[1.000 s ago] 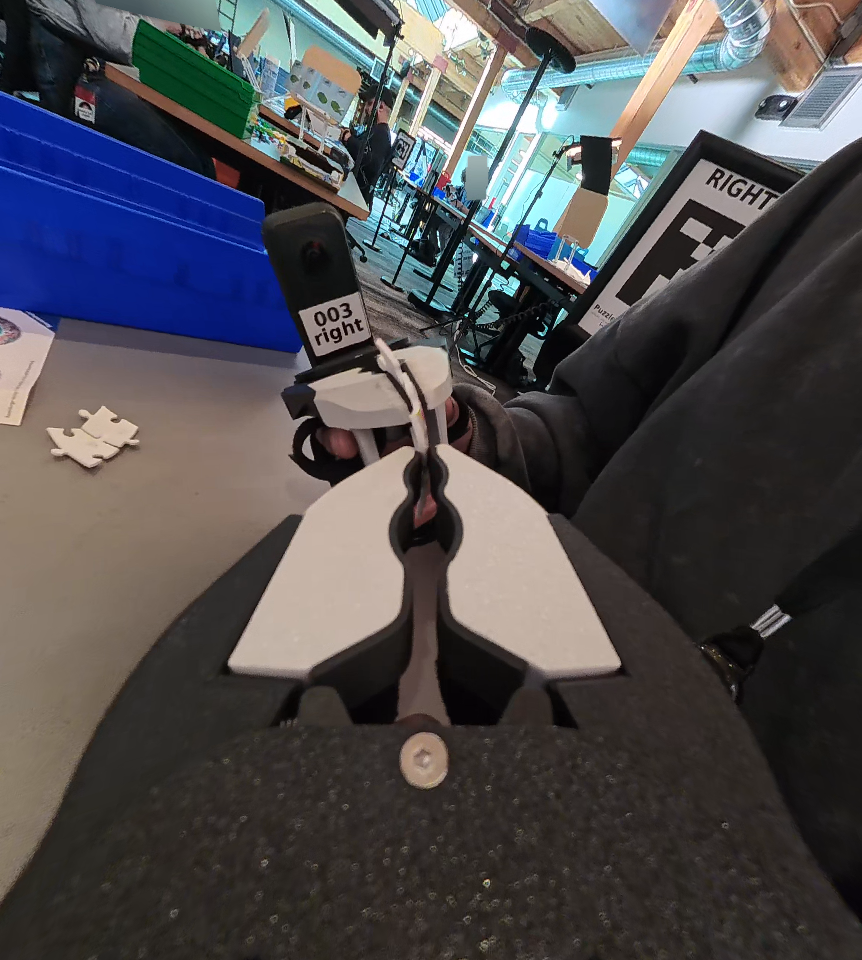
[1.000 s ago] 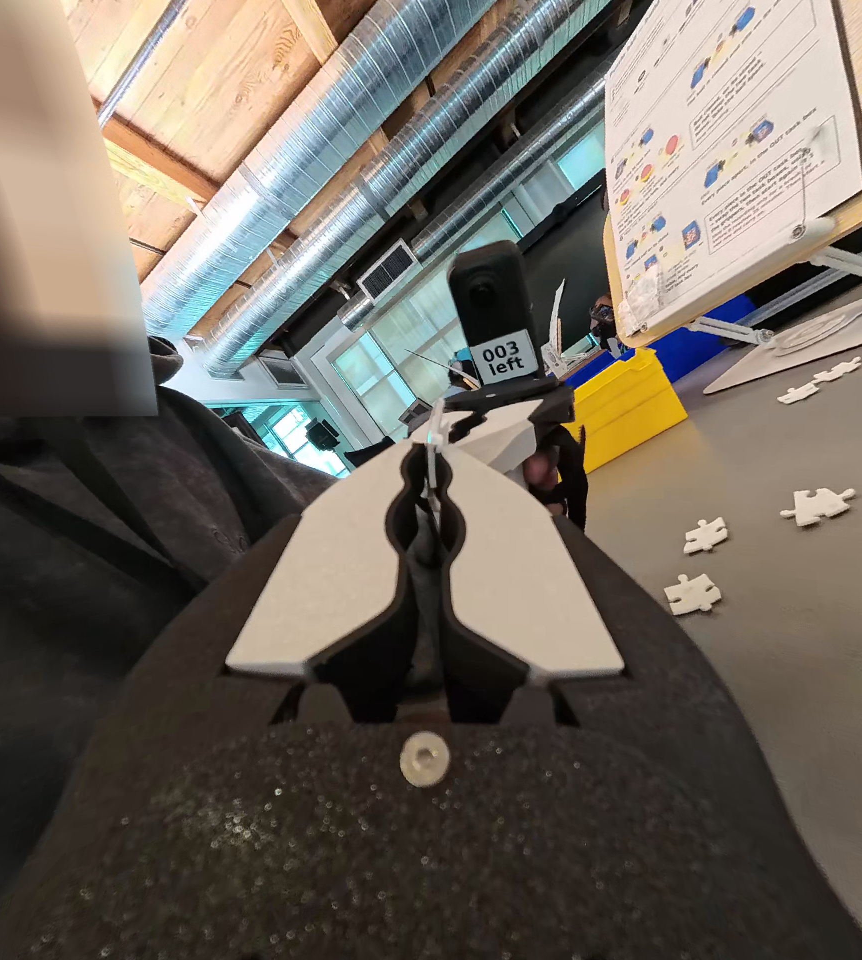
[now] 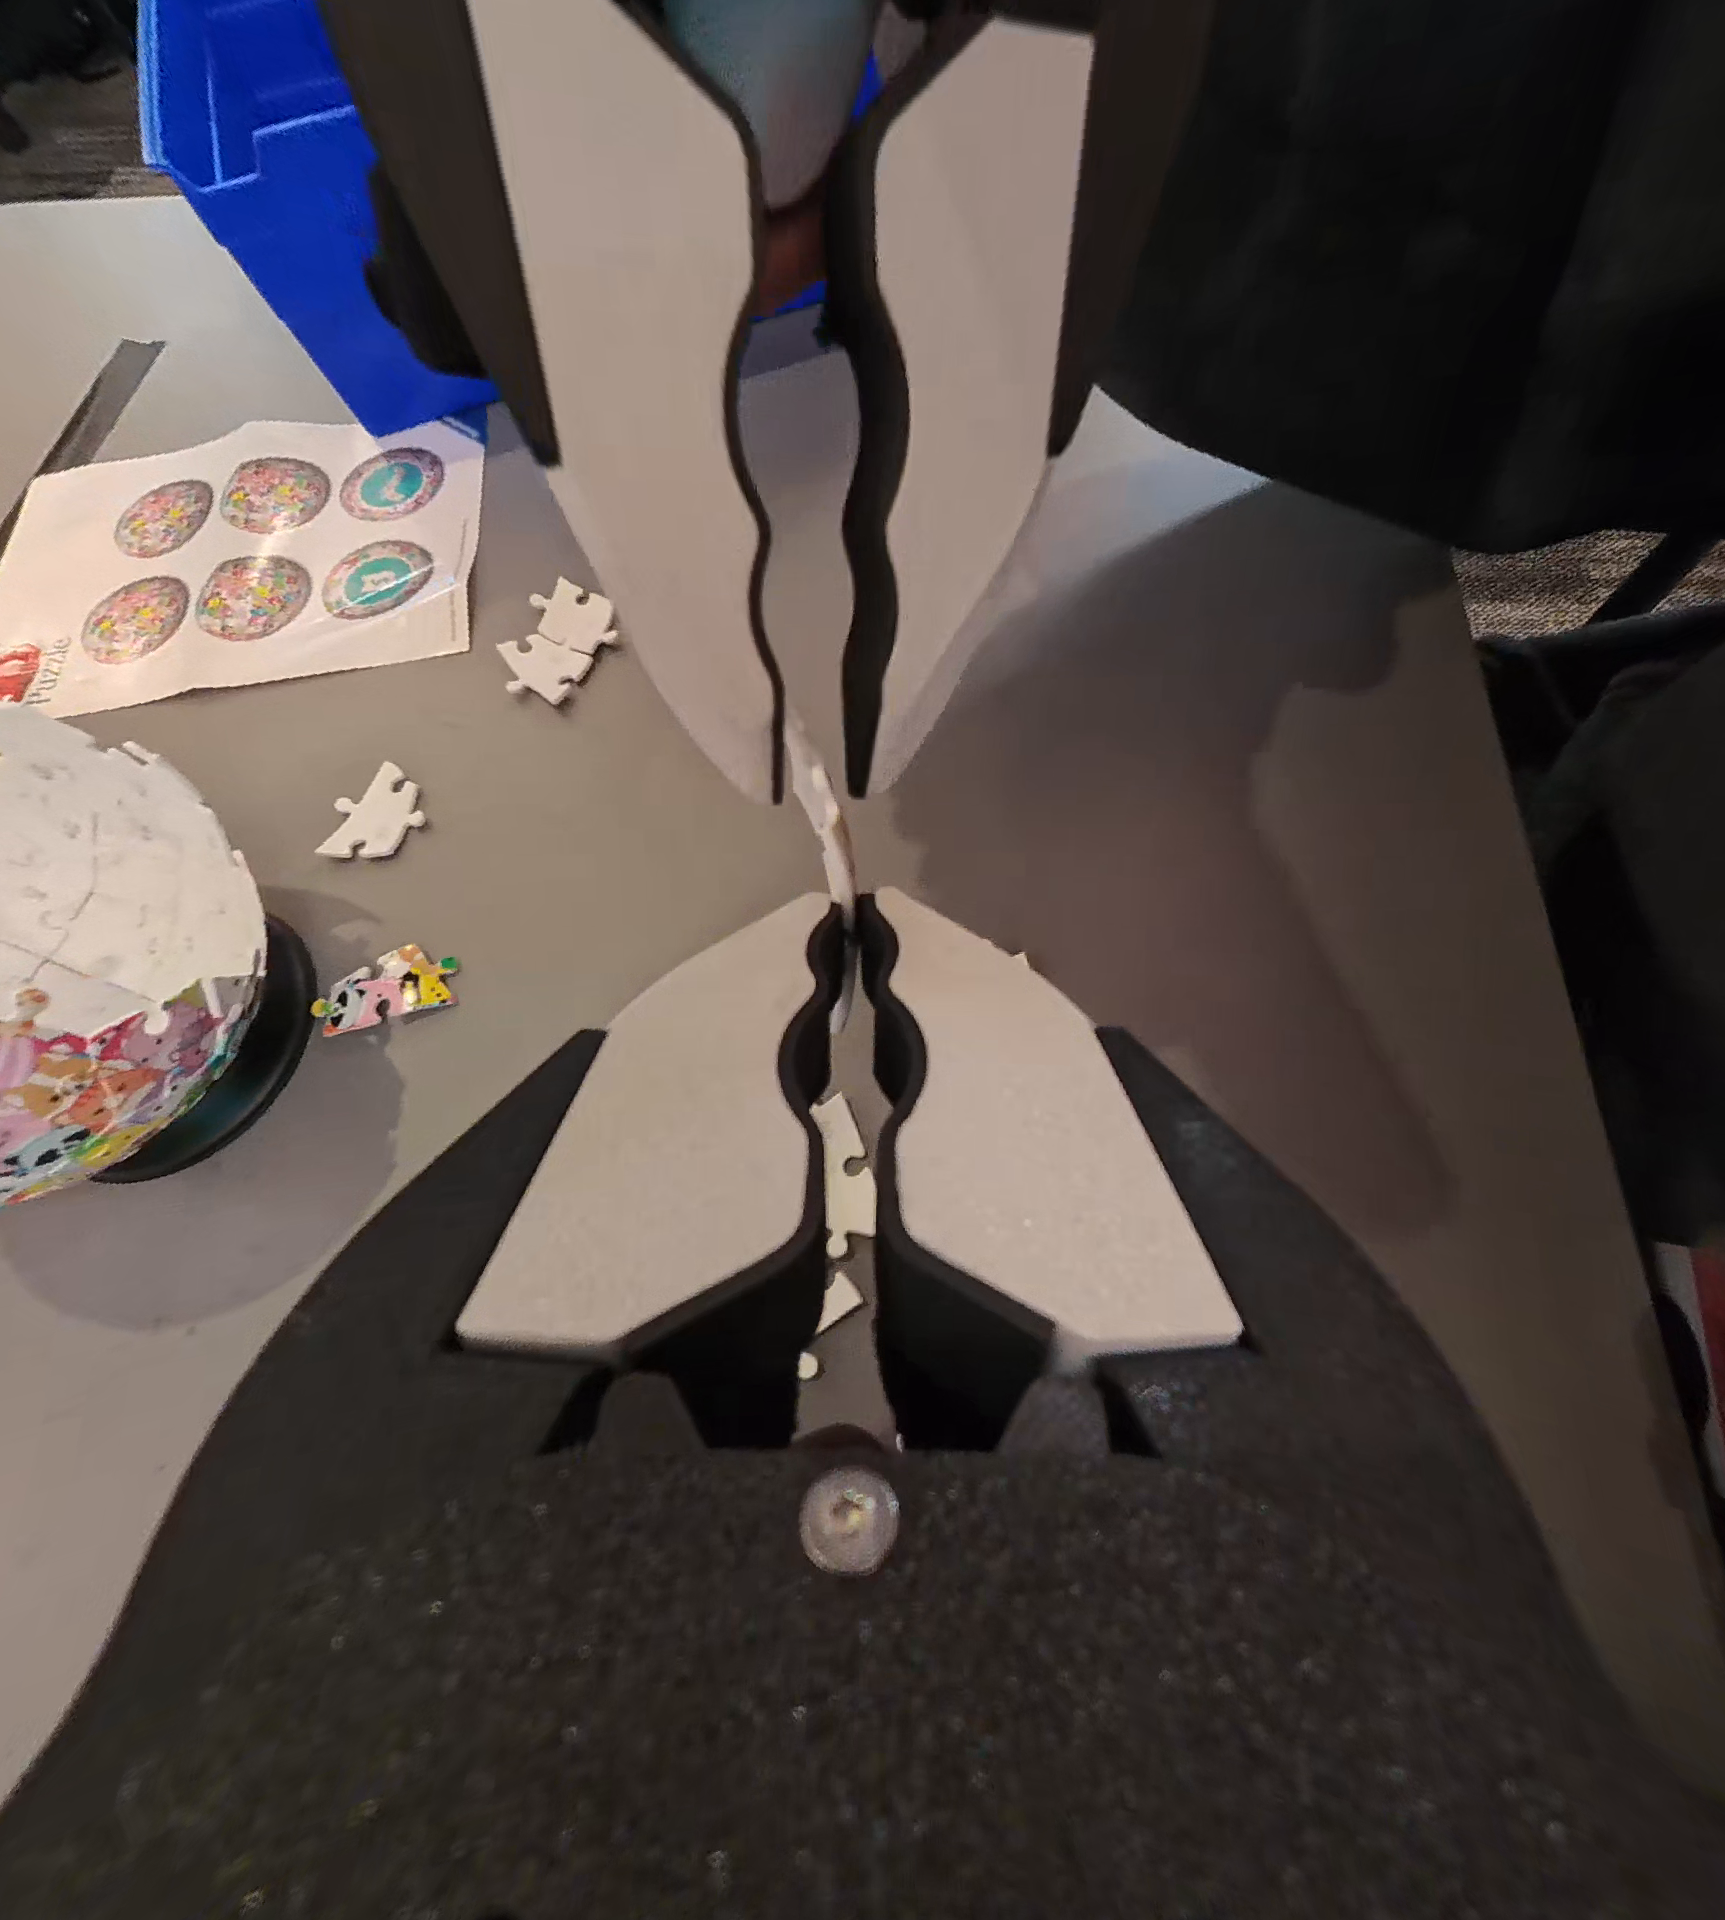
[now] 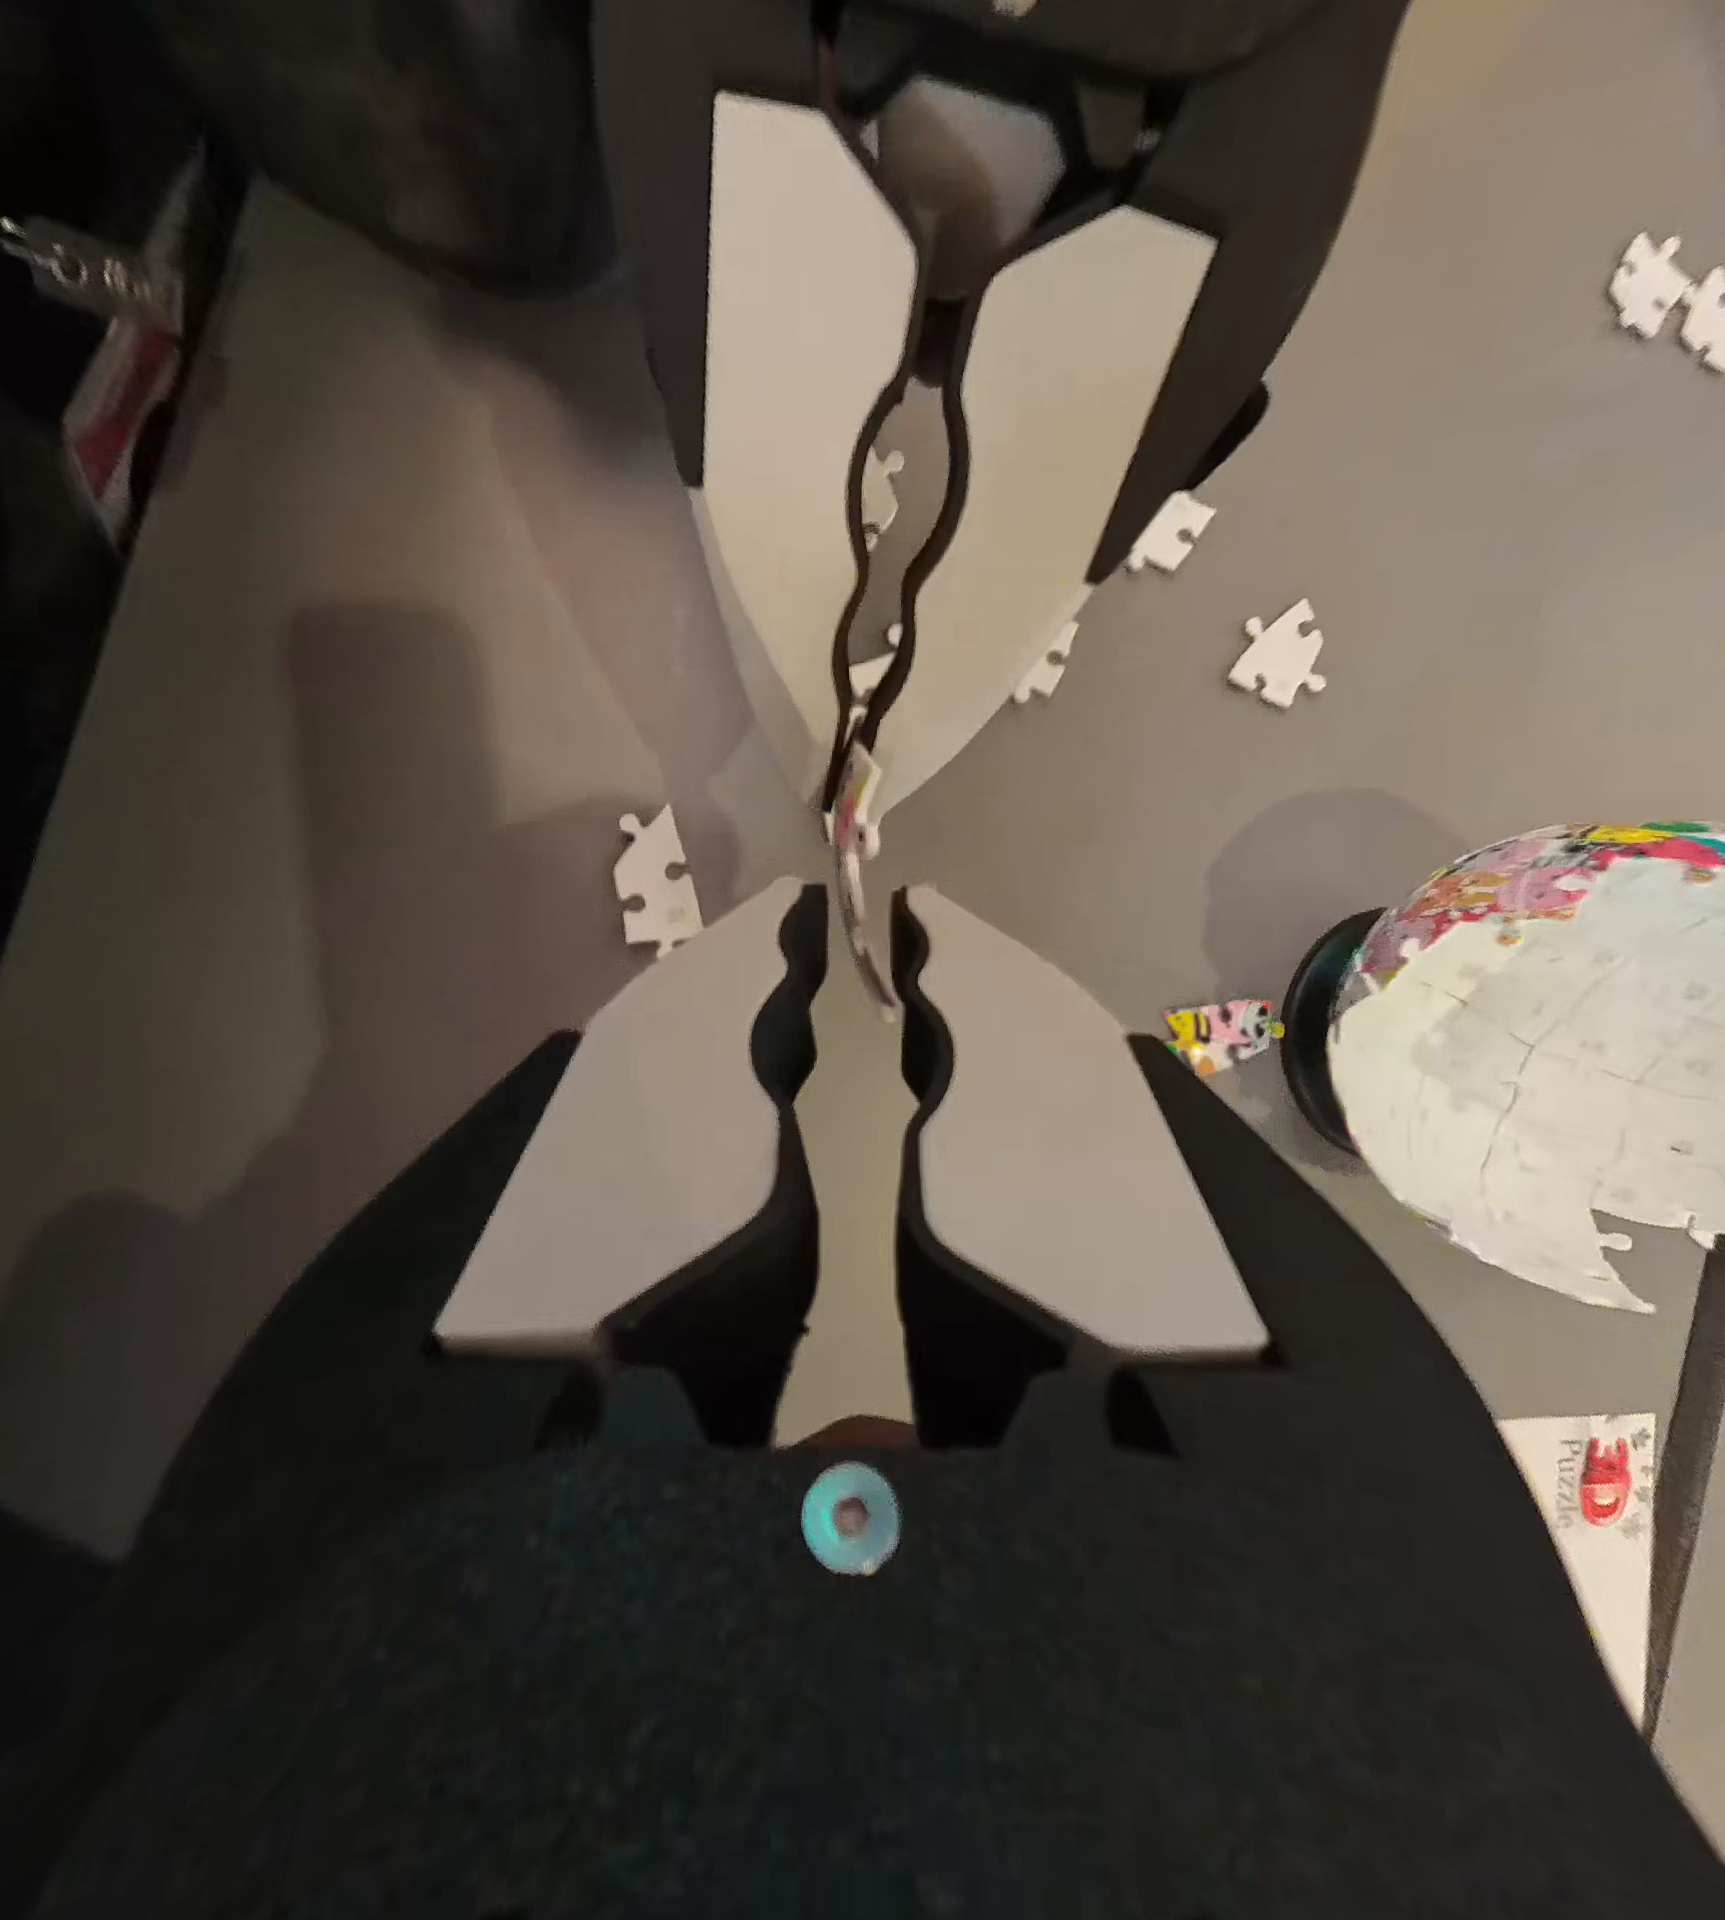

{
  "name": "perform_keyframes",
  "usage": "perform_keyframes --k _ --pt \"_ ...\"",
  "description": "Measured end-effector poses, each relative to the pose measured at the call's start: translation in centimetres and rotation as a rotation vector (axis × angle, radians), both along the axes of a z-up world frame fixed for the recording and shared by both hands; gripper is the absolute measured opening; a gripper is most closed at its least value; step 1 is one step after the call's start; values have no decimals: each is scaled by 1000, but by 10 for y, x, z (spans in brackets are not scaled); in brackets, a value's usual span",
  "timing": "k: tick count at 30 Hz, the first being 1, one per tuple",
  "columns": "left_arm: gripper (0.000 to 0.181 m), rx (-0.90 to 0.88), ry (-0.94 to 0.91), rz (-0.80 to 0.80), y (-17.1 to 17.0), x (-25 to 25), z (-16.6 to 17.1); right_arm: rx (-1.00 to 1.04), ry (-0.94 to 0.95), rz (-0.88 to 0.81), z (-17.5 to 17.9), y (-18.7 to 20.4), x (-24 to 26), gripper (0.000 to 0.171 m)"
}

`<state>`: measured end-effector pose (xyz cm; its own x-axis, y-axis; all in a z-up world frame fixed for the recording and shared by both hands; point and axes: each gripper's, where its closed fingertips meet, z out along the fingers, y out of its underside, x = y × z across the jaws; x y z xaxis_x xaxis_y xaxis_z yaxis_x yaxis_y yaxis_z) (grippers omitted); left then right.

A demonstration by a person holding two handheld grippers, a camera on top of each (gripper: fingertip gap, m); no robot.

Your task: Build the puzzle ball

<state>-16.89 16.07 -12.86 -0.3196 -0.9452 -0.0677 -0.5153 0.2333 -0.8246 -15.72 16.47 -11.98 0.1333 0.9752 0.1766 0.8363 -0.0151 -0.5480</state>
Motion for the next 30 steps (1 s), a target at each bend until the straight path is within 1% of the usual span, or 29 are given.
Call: perform_keyframes --k 1,6,14,15,16,17,20,21,24,27,29,30 --pt "2 0 2 -1 0 0 0 -4 -10 4 -2 0 0 8" --pt "2 -4 3 9 2 0 -1 -25 1 13 -3 -3 -1 3" --pt "3 -37 -15 -8 2 5 -2 -56 58 39 -5 -5 0 2" --pt "10 -42 -27 3 4 6 0 -51 66 42 -4 -3 1 2" --pt "22 -50 -44 23 8 7 3 -42 71 43 -4 -2 1 2" --pt "30 -64 -60 41 12 7 6 -25 72 39 -3 1 3 2" --pt "48 -137 -119 112 32 1 18 86 58 10 -1 19 15 2" --pt "50 -171 -137 135 40 -2 21 149 39 -1 1 27 21 2" --pt "49 -250 -150 192 66 -12 19 333 -52 1 4 51 39 2" --pt "44 -233 -123 235 87 -14 3 518 -144 55 11 72 49 2" --pt "39 -275 -118 206 86 -8 -5 601 -175 102 13 82 50 2" --pt "38 -335 -123 177 81 -3 -7 637 -185 130 13 85 48 2"
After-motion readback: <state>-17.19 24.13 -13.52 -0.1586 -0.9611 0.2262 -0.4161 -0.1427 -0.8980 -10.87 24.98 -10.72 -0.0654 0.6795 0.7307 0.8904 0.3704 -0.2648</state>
